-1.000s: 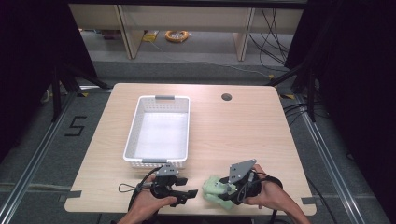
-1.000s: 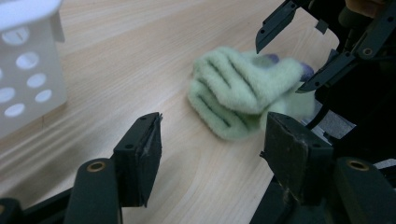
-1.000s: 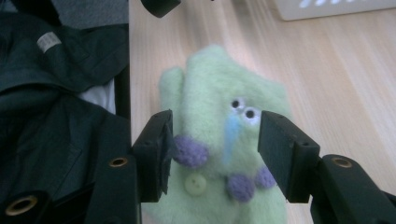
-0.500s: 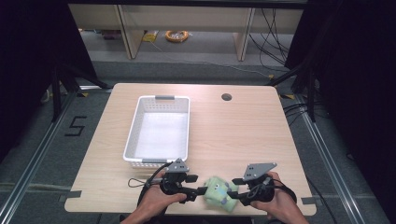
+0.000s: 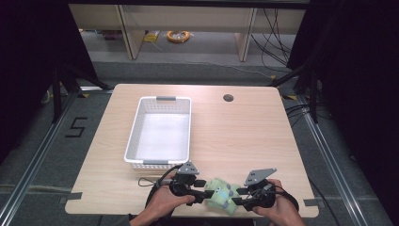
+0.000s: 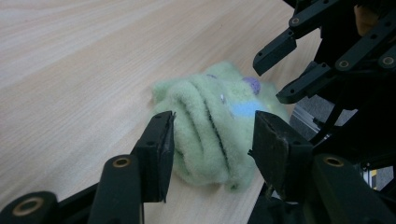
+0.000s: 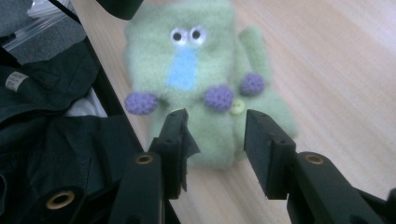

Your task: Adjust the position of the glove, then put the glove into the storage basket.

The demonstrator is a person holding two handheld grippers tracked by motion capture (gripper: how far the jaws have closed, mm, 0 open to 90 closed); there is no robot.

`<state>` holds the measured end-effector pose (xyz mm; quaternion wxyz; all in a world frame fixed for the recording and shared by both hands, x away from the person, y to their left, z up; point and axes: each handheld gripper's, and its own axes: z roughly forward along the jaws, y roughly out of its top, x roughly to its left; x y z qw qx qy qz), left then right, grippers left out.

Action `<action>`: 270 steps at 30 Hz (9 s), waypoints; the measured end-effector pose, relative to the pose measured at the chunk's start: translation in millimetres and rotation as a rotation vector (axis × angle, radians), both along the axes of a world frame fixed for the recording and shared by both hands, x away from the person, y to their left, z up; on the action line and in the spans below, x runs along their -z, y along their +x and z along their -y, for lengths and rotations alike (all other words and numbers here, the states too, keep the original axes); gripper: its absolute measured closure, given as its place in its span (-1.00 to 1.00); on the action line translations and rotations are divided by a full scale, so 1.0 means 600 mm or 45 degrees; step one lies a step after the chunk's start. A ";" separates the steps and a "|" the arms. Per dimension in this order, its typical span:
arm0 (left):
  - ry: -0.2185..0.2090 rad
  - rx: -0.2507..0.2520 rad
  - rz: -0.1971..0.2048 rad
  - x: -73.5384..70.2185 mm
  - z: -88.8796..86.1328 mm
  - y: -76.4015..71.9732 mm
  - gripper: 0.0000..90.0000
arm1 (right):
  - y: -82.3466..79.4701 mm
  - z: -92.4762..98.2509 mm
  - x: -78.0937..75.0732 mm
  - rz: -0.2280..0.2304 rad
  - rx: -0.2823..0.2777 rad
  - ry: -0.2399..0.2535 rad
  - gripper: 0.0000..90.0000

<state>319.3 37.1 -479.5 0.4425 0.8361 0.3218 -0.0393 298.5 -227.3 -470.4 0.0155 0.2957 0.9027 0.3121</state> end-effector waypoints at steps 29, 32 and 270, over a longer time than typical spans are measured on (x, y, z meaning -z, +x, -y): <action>-0.042 -0.001 0.004 0.002 -0.008 -0.004 0.85 | 0.054 -0.010 -0.028 0.039 -0.042 -0.070 0.85; -0.029 0.008 0.006 0.006 -0.005 -0.004 0.84 | 0.059 -0.008 -0.018 0.036 -0.055 -0.073 0.85; 0.186 -0.403 -0.147 -0.051 -0.284 0.226 0.53 | 0.351 -0.363 -0.056 -0.178 0.022 -0.053 0.58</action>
